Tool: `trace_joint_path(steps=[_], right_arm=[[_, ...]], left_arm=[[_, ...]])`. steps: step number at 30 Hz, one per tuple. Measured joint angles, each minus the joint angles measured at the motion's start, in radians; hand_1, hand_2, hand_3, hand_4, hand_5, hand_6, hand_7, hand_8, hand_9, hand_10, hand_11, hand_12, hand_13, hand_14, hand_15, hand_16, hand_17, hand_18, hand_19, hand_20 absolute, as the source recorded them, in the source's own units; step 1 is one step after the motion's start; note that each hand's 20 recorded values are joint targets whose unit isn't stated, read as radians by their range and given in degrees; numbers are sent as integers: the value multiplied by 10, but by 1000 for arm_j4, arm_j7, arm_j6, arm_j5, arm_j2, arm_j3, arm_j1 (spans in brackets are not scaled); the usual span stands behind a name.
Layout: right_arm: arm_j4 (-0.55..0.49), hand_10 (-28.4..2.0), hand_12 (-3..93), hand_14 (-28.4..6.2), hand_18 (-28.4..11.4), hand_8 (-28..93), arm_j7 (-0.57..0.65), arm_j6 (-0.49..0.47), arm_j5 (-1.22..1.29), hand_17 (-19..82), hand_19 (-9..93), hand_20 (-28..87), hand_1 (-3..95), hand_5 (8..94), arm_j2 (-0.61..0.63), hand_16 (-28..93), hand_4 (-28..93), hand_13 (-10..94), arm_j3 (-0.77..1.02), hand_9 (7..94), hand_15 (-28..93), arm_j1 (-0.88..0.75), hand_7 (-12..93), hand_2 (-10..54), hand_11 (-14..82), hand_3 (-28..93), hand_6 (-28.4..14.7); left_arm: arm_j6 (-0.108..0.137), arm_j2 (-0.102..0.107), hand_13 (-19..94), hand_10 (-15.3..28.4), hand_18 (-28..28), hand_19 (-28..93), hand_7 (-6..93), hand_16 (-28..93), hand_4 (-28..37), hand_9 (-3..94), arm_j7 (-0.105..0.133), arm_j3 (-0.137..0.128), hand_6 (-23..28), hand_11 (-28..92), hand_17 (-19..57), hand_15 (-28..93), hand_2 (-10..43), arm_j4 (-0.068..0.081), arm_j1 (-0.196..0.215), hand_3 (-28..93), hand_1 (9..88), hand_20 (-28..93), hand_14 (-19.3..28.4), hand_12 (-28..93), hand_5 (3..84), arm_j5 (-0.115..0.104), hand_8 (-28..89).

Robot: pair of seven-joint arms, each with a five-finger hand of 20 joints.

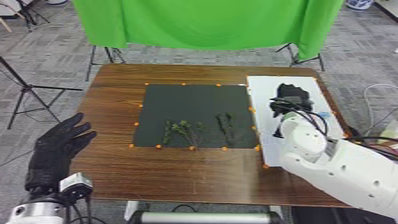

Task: Arrange flowers

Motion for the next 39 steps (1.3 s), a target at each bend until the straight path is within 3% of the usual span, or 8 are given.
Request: trace_joint_path(steps=[6, 13, 21, 29, 32, 34, 37, 39], right_arm=[[-32, -92, 312, -50, -217, 49, -58, -28, -5, 434, 932, 143, 539, 838, -60, 171, -283, 838, 77, 932, 702, -9, 269, -95, 243, 794, -17], [-44, -90, 315, -48, -219, 58, -157, -69, -29, 436, 932, 154, 540, 840, -217, 174, -283, 842, 62, 934, 702, 22, 262, -95, 244, 794, -17], [5, -87, 318, -46, -218, 61, -269, -126, -73, 437, 932, 159, 541, 841, -452, 177, -283, 843, 39, 933, 702, 35, 259, -95, 244, 793, -17], [114, -86, 317, -45, -217, 60, -262, -95, -60, 437, 932, 163, 539, 839, -628, 179, -283, 843, -117, 934, 702, 78, 260, -95, 247, 794, -16], [141, -86, 315, -46, -217, 59, -219, -49, 16, 437, 932, 163, 540, 838, -665, 179, -283, 843, -176, 934, 703, 109, 261, -95, 250, 793, -15], [154, -87, 314, -46, -217, 57, -172, -31, 64, 437, 932, 163, 540, 838, -681, 179, -283, 843, -190, 933, 703, 118, 261, -95, 252, 793, -15], [173, -87, 313, -45, -215, 56, -118, -35, 72, 437, 932, 163, 540, 837, -689, 179, -283, 843, -181, 933, 703, 112, 263, -95, 254, 793, -15], [187, -87, 313, -45, -215, 55, -111, -40, 65, 437, 932, 163, 538, 836, -688, 179, -283, 842, -172, 932, 703, 104, 264, -95, 255, 793, -14]], left_arm=[[12, -12, 271, 199, 226, 616, 161, -118, -204, 358, 7, -42, 109, 282, -92, 544, 65, -5, 33, 828, 250, -4, 266, 82, 401, -6, -108], [43, -37, 270, 198, 227, 616, 161, -117, -204, 358, 28, -90, 109, 282, -92, 543, 64, -10, 91, 828, 250, -4, 265, 83, 400, -13, -109], [61, -48, 271, 197, 227, 615, 162, -117, -204, 357, 45, -93, 108, 281, -93, 543, 64, -5, 102, 828, 250, -3, 265, 83, 400, -22, -109], [58, -40, 270, 197, 228, 615, 161, -116, -204, 356, 40, -71, 107, 281, -93, 543, 64, 24, 45, 830, 249, -1, 265, 84, 398, -21, -109], [48, -21, 270, 197, 228, 615, 161, -116, -205, 355, 9, -63, 107, 281, -93, 543, 64, 39, 1, 829, 250, -1, 265, 84, 398, -7, -109], [21, -7, 270, 196, 228, 615, 161, -116, -204, 355, -57, -56, 107, 281, -93, 543, 64, 53, -43, 830, 250, -1, 265, 84, 398, 17, -109], [-44, 7, 270, 197, 228, 615, 162, -116, -205, 355, -165, -47, 107, 281, -93, 544, 65, 73, -119, 829, 251, -2, 266, 84, 398, 49, -109], [-65, 11, 270, 197, 228, 615, 162, -116, -205, 355, -181, -40, 107, 281, -93, 544, 65, 78, -159, 829, 250, -1, 265, 84, 397, 50, -109]])
